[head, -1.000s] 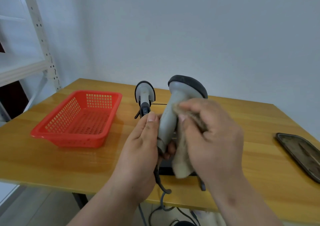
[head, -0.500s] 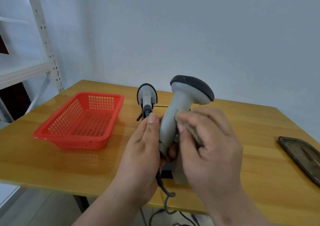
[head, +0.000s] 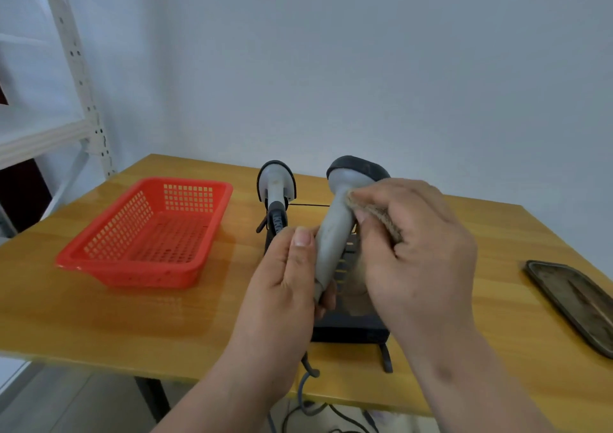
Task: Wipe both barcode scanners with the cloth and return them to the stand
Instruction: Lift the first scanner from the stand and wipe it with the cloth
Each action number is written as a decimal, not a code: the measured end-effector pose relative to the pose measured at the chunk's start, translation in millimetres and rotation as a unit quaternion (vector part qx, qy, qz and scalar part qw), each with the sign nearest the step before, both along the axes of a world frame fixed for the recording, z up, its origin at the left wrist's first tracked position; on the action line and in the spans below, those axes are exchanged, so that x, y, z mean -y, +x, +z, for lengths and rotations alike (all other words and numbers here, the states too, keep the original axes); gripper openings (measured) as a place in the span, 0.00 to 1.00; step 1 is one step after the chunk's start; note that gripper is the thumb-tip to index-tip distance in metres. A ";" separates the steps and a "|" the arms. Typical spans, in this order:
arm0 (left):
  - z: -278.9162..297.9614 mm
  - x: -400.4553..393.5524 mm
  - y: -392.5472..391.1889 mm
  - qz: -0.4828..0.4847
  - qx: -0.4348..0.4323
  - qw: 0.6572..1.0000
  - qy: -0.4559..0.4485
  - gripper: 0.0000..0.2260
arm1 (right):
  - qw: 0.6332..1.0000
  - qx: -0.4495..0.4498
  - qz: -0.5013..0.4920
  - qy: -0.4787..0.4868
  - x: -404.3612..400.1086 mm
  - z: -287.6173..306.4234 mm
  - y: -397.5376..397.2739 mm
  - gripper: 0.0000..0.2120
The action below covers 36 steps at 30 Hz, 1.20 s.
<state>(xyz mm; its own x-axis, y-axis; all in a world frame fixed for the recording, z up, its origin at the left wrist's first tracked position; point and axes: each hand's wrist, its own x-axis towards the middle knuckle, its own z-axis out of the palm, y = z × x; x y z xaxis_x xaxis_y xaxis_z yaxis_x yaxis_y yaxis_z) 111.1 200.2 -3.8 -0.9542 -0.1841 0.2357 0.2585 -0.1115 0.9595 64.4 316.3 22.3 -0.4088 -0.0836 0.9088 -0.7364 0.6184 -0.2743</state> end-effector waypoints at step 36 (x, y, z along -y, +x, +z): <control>-0.9 4.1 -1.3 -0.057 0.034 0.990 0.124 0.24 | 1.000 0.019 -0.013 0.003 5.3 -11.6 4.2 0.06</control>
